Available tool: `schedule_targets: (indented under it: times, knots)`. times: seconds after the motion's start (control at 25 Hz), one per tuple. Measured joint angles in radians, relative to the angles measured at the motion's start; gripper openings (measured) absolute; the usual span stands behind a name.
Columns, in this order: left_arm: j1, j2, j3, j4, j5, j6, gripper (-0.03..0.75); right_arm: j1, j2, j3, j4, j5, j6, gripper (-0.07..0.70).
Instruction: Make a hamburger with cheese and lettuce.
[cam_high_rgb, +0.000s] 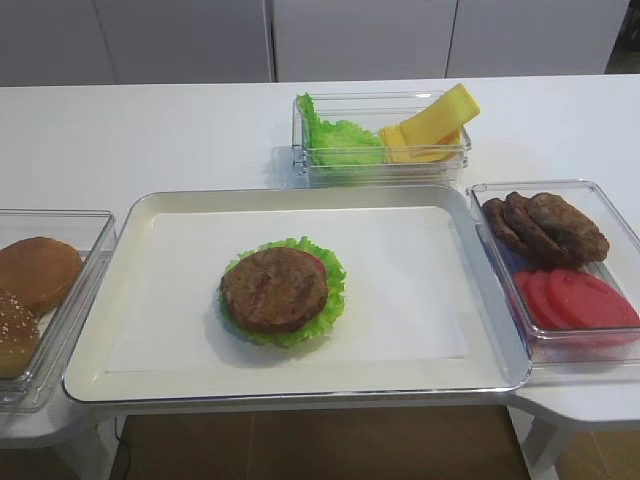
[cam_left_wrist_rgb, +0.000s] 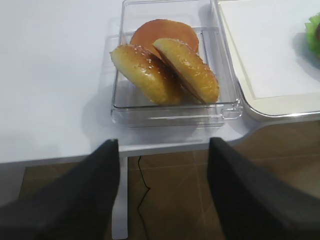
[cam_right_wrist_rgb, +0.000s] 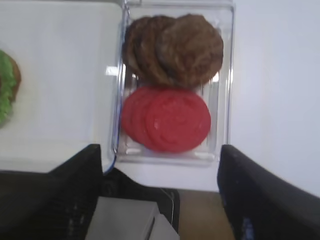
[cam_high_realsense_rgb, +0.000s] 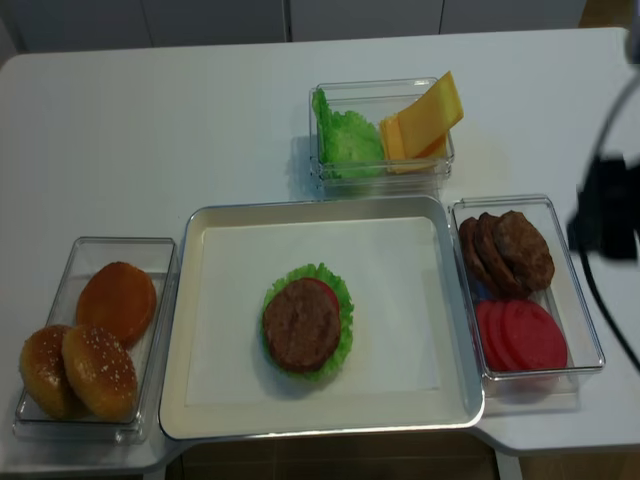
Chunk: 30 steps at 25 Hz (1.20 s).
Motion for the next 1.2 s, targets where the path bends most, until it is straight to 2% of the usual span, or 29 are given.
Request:
schedule_targets:
  times: [0.24, 0.52, 0.72, 0.92, 1.2]
  knots:
    - [0.0, 0.0, 0.0, 0.0, 0.0, 0.0, 0.414, 0.0, -0.29, 0.277, -0.002, 0.004, 0.011, 0.553]
    - [0.0, 0.0, 0.0, 0.0, 0.0, 0.0, 0.414, 0.0, -0.656, 0.449, -0.002, 0.014, 0.012, 0.553]
    - [0.0, 0.0, 0.0, 0.0, 0.0, 0.0, 0.414, -0.001, -0.866, 0.5, -0.002, 0.022, 0.012, 0.553]
    - [0.0, 0.0, 0.0, 0.0, 0.0, 0.0, 0.414, -0.002, -1.023, 0.503, -0.002, 0.026, 0.007, 0.553]
    - [0.0, 0.0, 0.0, 0.0, 0.0, 0.0, 0.414, -0.005, -1.096, 0.506, -0.036, 0.033, -0.076, 0.553]
